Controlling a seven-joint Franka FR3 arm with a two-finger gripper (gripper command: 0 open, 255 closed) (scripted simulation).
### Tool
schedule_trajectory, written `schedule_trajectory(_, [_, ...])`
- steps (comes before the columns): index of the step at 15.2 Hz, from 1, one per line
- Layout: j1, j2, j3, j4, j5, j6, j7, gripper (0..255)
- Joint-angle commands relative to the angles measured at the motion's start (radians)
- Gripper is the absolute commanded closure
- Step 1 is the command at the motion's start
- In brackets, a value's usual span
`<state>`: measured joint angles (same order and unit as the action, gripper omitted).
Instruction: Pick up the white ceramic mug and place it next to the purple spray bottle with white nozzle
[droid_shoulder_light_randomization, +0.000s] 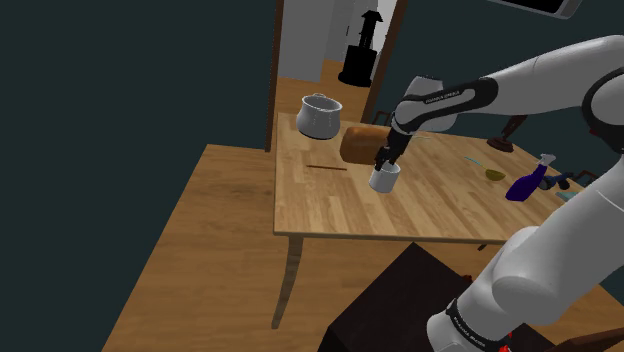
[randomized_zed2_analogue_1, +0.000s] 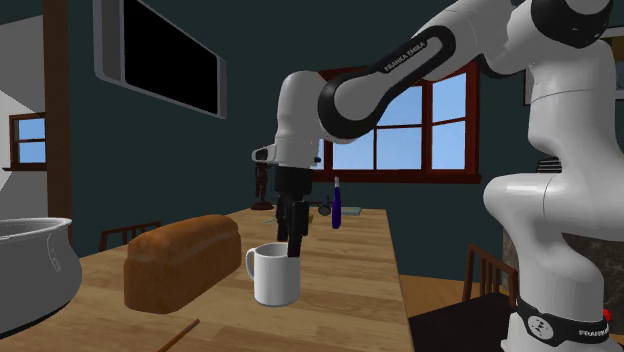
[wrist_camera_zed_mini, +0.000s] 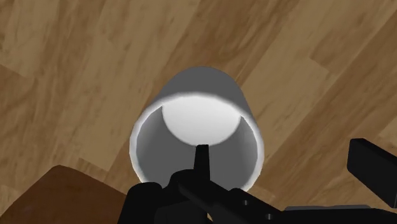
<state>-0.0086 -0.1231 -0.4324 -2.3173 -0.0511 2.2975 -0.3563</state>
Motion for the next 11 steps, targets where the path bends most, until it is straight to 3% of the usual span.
schedule_trajectory(1, [0.001, 0.051, -0.010, 0.013, 0.024, 0.036, -0.029, 0])
schedule_trajectory(7, [0.002, 0.113, -0.013, -0.010, 0.061, 0.116, -0.057, 0])
schedule_trajectory(11, [0.002, 0.120, -0.013, -0.012, 0.066, 0.123, -0.060, 0])
